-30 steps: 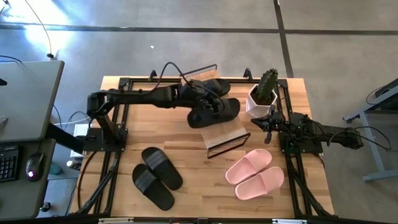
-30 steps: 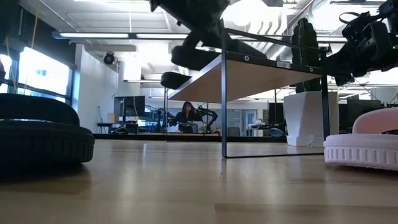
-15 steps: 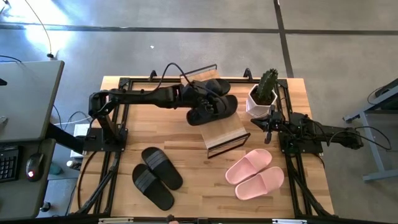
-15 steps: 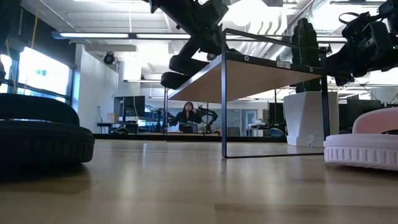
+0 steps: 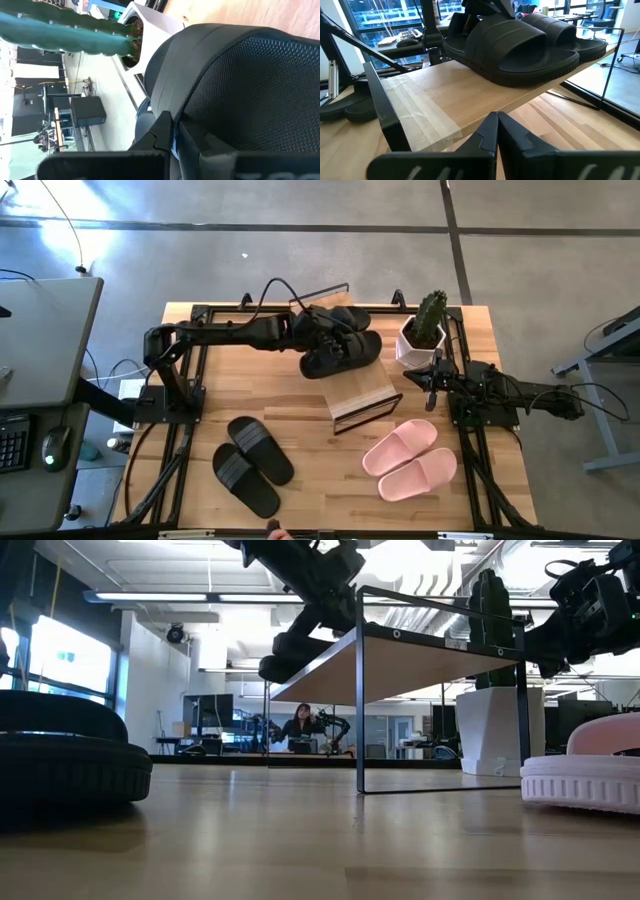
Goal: Pick and place slides into the shelf
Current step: Put the black slide on the shelf
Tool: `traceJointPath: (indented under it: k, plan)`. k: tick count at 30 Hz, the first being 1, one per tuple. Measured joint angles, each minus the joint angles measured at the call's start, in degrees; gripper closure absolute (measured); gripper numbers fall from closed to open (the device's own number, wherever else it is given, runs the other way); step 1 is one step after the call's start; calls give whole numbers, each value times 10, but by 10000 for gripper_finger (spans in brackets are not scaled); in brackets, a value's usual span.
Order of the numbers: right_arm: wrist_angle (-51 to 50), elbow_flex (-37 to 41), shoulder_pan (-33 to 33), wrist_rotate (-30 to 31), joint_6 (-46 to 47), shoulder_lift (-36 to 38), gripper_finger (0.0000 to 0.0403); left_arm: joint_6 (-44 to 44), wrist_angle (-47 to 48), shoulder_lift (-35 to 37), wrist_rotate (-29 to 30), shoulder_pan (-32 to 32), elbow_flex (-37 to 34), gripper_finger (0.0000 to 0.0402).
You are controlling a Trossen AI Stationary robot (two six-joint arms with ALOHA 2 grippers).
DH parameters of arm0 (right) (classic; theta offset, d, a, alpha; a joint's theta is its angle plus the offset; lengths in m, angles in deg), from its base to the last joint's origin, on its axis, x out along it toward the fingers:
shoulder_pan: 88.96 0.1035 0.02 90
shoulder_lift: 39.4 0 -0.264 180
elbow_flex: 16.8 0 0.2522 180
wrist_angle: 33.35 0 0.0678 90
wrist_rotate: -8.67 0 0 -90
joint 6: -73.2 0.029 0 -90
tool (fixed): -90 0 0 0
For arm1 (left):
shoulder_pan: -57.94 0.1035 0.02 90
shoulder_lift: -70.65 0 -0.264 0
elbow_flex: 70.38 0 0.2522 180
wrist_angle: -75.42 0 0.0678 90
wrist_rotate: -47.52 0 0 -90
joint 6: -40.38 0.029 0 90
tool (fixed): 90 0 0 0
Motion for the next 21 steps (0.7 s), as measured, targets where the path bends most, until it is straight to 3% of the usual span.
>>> traceJointPath:
  k: [21]
  plan:
    - [0, 0, 0, 0, 0, 0, 402, -4, -16, 0, -1, 3, 0, 344]
